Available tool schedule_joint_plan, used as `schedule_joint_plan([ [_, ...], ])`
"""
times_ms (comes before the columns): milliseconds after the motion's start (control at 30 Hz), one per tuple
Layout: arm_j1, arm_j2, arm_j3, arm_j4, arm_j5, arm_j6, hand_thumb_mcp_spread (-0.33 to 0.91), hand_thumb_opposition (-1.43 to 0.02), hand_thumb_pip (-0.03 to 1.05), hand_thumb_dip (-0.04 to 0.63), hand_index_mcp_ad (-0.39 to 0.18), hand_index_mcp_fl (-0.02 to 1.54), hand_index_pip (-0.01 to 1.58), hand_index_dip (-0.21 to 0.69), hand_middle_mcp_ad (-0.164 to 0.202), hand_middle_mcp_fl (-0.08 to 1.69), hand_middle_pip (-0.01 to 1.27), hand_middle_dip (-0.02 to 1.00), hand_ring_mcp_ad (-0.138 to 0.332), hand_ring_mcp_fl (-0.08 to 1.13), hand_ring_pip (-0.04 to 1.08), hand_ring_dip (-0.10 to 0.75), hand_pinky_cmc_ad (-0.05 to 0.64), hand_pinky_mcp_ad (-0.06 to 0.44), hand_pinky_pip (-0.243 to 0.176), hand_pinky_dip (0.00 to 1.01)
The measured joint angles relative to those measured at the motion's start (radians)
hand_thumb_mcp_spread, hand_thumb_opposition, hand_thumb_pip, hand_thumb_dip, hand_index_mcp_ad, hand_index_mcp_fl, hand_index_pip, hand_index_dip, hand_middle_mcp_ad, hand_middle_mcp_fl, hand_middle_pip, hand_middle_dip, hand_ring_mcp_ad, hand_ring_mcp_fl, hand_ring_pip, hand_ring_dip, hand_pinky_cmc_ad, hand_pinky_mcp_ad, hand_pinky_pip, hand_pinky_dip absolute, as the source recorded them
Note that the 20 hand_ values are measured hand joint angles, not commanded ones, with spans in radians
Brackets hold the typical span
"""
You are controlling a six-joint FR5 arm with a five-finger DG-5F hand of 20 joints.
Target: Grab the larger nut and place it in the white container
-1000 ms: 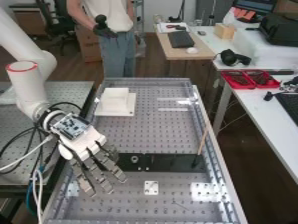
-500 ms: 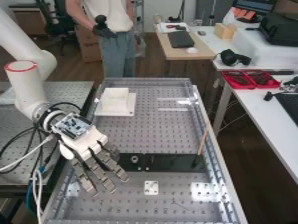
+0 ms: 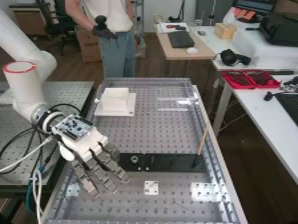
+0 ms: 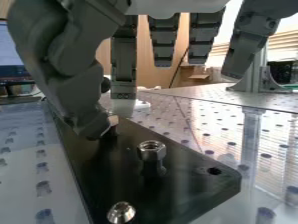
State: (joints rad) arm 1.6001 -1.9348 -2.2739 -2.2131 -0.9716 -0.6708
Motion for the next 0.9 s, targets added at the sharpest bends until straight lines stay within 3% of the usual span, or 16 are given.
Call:
schedule_joint_plan([
  [600, -0.018, -0.003, 0.003, 0.01, -0.026, -0.02, 0.36, -0.86, 0.75, 0.236, -0.117, 0.03, 1.57, 0.164, 0.087, 0.05, 0.14, 0.22, 0.162, 0.01, 0.1, 0.112, 0.321, 0.311, -0.093, 0.48],
  [900, -0.023, -0.007, 0.005, 0.015, -0.038, -0.017, 0.36, -0.86, 0.74, 0.236, -0.127, 0.12, 1.57, 0.164, 0.091, 0.05, 0.14, 0.22, 0.164, 0.01, 0.1, 0.113, 0.319, 0.3, -0.093, 0.45],
])
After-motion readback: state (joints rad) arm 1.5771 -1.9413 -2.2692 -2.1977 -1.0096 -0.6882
